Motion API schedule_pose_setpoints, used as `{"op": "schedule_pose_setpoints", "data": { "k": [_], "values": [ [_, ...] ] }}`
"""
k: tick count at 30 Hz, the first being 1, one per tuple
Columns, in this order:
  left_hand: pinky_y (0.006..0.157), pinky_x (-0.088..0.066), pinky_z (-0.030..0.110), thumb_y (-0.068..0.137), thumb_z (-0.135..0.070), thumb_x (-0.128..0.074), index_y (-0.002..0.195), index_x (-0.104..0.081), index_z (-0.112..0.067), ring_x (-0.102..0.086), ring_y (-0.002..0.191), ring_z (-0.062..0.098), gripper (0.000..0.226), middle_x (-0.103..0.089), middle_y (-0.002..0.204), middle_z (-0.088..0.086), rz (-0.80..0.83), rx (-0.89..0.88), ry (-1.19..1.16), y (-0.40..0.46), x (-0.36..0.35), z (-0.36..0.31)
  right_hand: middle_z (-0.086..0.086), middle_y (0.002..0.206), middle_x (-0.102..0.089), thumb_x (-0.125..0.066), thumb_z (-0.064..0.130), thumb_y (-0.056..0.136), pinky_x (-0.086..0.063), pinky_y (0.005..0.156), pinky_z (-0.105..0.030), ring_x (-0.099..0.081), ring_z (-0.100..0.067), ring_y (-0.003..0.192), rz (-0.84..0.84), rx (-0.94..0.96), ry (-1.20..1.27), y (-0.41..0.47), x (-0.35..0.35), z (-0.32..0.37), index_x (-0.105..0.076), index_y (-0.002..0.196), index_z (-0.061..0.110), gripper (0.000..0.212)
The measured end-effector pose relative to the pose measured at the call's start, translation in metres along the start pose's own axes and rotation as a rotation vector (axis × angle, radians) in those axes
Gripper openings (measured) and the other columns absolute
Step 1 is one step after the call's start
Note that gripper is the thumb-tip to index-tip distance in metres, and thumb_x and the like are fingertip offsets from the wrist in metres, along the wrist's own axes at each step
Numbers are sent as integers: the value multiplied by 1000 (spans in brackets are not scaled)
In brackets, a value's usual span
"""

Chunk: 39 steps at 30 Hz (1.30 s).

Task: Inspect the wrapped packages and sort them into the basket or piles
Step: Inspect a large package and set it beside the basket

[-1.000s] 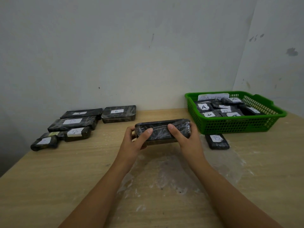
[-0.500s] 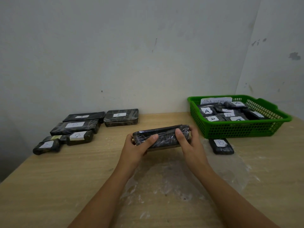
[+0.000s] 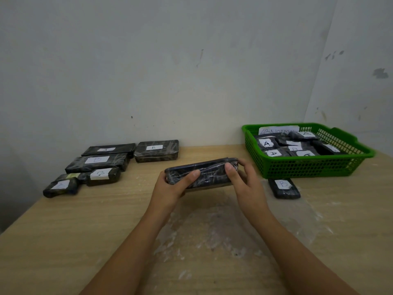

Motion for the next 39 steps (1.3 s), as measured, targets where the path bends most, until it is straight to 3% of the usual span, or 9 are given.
{"op": "schedule_pose_setpoints", "data": {
  "k": [4, 8, 11, 16, 20, 23, 28, 34, 39],
  "values": [
    [91, -61, 49, 40, -73, -91, 113, -66, -23, -75, 98, 18, 92, -77, 105, 0, -5, -27, 11, -1, 2, 0, 15, 110, -68, -73, 68, 74, -54, 74, -16, -68, 8, 92, 40, -10, -63, -5, 1, 14, -50, 126, 39, 64],
    [90, -61, 47, 37, -81, -88, 112, -66, -27, -75, 95, 15, 96, -77, 102, -3, -3, -64, 85, -4, -1, 4, 11, 112, -67, -86, 75, 53, -58, 82, -25, -69, -2, 98, 27, -28, -132, -9, 0, 11, -44, 123, 39, 90],
    [90, -61, 45, 40, -82, -87, 115, -63, -30, -73, 96, 13, 94, -74, 105, -5, 16, -80, 123, -6, -5, 5, 8, 114, -66, -87, 78, 45, -59, 85, -32, -68, -8, 101, 2, -52, -149, -7, 2, 5, -43, 122, 38, 97],
    [91, -61, 41, 46, -77, -88, 116, -62, -34, -72, 101, 11, 86, -72, 112, -6, 85, -82, 88, -6, -6, 2, 11, 106, -68, -90, 60, 53, -52, 72, -15, -68, 4, 92, -32, -90, -65, -6, 2, 8, -48, 119, 33, 83],
    [89, -61, 37, 61, -61, -92, 116, -63, -32, -73, 99, 12, 68, -74, 113, -3, 122, -69, 25, -10, -8, -2, 13, 107, -67, -89, 58, 56, -51, 75, -20, -67, 0, 96, -35, -113, -25, -5, 4, 8, -47, 121, 34, 82],
    [87, -61, 38, 58, -59, -93, 116, -64, -29, -74, 99, 16, 71, -74, 112, 0, 115, -50, -8, -10, -7, 0, 17, 107, -66, -85, 62, 59, -50, 73, -18, -66, 2, 94, -7, -120, -55, -6, 3, 8, -44, 125, 34, 83],
    [82, -59, 31, 63, -51, -85, 118, -62, -27, -73, 101, 16, 65, -72, 117, 2, 132, -16, -47, -8, -7, -2, 5, 111, -71, -68, 75, 70, -55, 82, -28, -71, -6, 96, -29, -147, -32, 1, 6, -1, -52, 122, 34, 68],
    [101, -56, 44, 46, -79, -87, 125, -59, -38, -68, 115, 14, 93, -70, 124, -6, 202, -18, 46, -1, -2, 2, -2, 104, -75, -79, 74, 66, -58, 86, -38, -74, -14, 94, -63, -156, 22, 9, 13, -5, -58, 113, 31, 67],
    [101, -56, 43, 43, -76, -90, 130, -57, -38, -70, 110, 7, 100, -65, 132, -7, 259, -75, 45, -2, 0, 0, 2, 106, -72, -74, 80, 65, -55, 86, -38, -71, -12, 97, -67, -160, 17, 8, 17, 2, -54, 108, 41, 61]
  ]
}}
Point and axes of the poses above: each hand's wrist, its own y-axis towards the middle knuckle, its own x-axis out of the back of the hand, z = x × y, the point moved 2 cm from there along y, towards the middle knuckle
